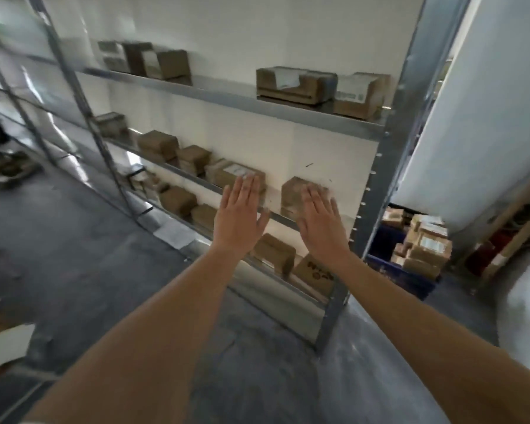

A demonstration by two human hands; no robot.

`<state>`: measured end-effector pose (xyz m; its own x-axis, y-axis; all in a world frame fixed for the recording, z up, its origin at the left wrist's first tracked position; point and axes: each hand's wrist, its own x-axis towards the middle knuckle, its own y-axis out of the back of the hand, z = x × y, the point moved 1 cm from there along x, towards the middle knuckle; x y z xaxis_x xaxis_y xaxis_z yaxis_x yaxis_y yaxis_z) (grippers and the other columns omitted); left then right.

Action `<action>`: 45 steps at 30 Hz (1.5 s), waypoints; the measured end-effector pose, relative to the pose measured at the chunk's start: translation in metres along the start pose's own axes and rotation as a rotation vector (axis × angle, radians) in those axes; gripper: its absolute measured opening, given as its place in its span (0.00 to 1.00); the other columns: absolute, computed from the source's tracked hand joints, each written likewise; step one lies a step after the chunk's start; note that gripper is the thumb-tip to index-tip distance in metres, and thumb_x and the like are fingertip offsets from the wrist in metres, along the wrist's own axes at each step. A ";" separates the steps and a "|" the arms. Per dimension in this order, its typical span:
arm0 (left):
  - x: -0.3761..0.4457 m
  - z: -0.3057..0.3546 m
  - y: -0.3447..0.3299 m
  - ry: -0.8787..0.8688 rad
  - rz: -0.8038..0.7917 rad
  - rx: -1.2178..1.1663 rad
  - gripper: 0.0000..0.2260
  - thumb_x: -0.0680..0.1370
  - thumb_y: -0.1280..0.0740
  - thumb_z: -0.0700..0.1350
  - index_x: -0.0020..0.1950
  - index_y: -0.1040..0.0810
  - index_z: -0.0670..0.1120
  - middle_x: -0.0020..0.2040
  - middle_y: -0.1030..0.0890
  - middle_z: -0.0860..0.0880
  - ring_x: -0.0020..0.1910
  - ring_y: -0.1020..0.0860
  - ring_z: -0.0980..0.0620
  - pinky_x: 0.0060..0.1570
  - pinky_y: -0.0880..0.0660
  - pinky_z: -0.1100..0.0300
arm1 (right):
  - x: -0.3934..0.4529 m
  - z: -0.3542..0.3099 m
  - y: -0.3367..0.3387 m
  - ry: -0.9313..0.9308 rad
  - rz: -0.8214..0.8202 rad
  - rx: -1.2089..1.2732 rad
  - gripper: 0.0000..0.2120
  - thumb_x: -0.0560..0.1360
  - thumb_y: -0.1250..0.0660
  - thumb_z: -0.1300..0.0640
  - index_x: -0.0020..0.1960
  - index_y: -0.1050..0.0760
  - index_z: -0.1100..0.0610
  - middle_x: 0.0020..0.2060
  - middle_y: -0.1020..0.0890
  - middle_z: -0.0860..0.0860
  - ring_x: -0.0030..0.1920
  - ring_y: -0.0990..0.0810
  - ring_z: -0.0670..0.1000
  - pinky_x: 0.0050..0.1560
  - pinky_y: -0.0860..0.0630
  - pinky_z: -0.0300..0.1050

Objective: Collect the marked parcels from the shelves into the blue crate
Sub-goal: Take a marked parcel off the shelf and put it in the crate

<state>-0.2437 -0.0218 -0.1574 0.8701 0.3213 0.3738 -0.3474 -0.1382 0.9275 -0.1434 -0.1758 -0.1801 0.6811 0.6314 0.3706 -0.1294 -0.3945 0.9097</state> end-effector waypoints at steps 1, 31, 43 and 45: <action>-0.003 -0.023 0.002 0.046 0.004 0.021 0.30 0.81 0.55 0.57 0.79 0.55 0.44 0.80 0.51 0.45 0.79 0.54 0.47 0.77 0.54 0.49 | 0.014 -0.021 -0.008 0.038 -0.010 0.010 0.28 0.83 0.52 0.48 0.79 0.52 0.58 0.79 0.48 0.54 0.79 0.52 0.54 0.78 0.52 0.56; 0.154 -0.447 -0.048 0.468 0.031 0.202 0.30 0.82 0.55 0.59 0.79 0.58 0.44 0.80 0.57 0.47 0.78 0.60 0.49 0.77 0.59 0.50 | 0.375 -0.362 -0.230 0.398 -0.059 0.237 0.30 0.82 0.53 0.43 0.79 0.53 0.57 0.79 0.49 0.53 0.79 0.52 0.54 0.74 0.61 0.54; 0.277 -0.600 -0.125 0.381 0.010 0.182 0.31 0.82 0.53 0.58 0.79 0.59 0.44 0.80 0.57 0.47 0.78 0.60 0.49 0.77 0.59 0.50 | 0.537 -0.410 -0.324 0.287 -0.112 0.213 0.32 0.82 0.53 0.42 0.80 0.57 0.56 0.79 0.54 0.52 0.79 0.56 0.53 0.76 0.59 0.55; 0.296 -0.627 -0.140 0.350 -0.010 0.174 0.30 0.82 0.54 0.58 0.79 0.59 0.44 0.80 0.57 0.47 0.78 0.60 0.50 0.77 0.58 0.50 | 0.562 -0.418 -0.339 0.231 -0.128 0.228 0.32 0.82 0.53 0.43 0.80 0.58 0.56 0.79 0.55 0.52 0.79 0.57 0.53 0.76 0.58 0.56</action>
<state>-0.1565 0.6804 -0.1712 0.6904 0.6196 0.3733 -0.2495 -0.2805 0.9269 -0.0182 0.5915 -0.2022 0.4969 0.8096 0.3125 0.1284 -0.4247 0.8962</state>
